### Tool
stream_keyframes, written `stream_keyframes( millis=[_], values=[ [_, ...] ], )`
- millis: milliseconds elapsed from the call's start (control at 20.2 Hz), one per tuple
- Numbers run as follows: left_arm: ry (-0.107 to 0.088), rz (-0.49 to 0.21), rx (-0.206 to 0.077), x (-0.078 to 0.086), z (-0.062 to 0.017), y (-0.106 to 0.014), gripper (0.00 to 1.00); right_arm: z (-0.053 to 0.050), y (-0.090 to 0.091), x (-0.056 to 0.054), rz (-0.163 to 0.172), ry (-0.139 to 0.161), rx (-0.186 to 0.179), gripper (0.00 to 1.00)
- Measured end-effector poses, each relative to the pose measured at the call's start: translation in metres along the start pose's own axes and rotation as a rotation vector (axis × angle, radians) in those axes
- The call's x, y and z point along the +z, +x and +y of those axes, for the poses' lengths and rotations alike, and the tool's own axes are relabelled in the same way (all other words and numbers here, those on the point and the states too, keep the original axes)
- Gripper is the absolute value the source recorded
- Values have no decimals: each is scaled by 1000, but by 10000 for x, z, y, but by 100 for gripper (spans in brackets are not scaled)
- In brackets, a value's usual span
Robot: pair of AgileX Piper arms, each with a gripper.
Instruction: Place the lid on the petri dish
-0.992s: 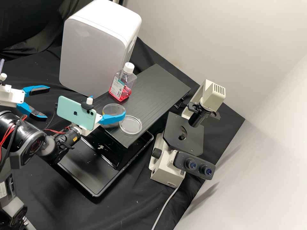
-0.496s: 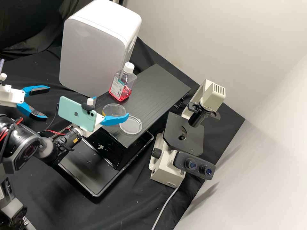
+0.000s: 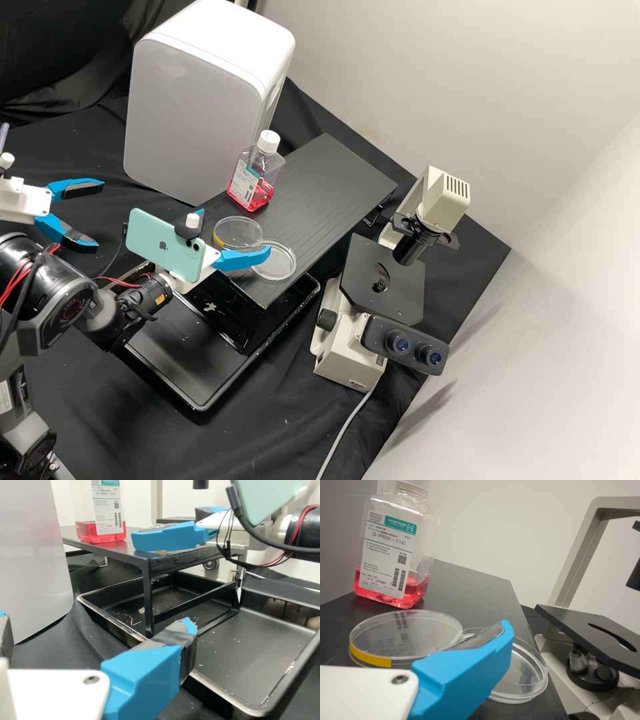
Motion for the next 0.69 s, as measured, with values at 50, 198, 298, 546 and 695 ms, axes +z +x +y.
stream_keyframes(
  millis=[50, 198, 298, 546, 695],
  values=[
    [1, -4, -1, 10, -2, 0, 100, 0, 1, 8, -3, 0, 0, 100],
    [1, -6, -1, 13, -3, 0, 100, 7, 3, 27, -11, -1, 3, 100],
    [1, -6, -1, 13, -3, 0, 100, 17, 3, 43, -17, -1, 6, 0],
    [1, -6, -1, 13, -3, 0, 100, 30, 4, 64, -24, 0, 11, 0],
    [1, -6, -1, 13, -3, 0, 100, 36, 5, 73, -22, -4, 10, 0]
  ],
)
